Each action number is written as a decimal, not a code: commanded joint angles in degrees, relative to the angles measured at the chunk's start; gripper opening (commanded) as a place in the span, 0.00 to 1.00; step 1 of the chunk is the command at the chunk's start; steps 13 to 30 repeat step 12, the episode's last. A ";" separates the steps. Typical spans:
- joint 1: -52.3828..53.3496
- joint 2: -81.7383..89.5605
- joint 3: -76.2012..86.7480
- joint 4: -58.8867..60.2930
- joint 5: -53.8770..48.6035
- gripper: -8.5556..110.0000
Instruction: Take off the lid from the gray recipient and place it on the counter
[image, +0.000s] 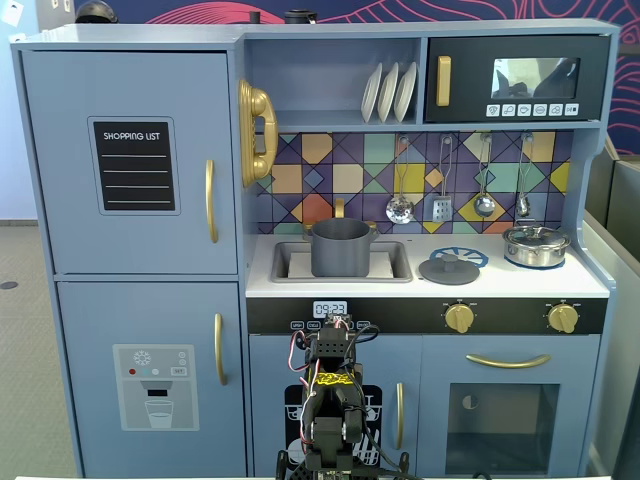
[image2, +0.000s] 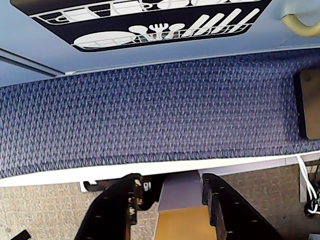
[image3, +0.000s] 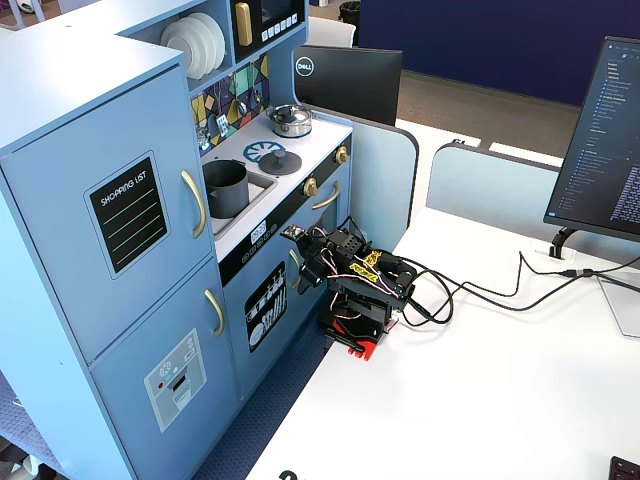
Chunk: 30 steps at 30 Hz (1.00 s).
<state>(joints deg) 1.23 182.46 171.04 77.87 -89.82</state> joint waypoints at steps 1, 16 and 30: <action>-0.62 -0.35 0.88 9.84 1.76 0.13; -0.62 -0.35 0.88 9.84 1.76 0.14; -0.62 -0.35 0.88 9.84 1.76 0.14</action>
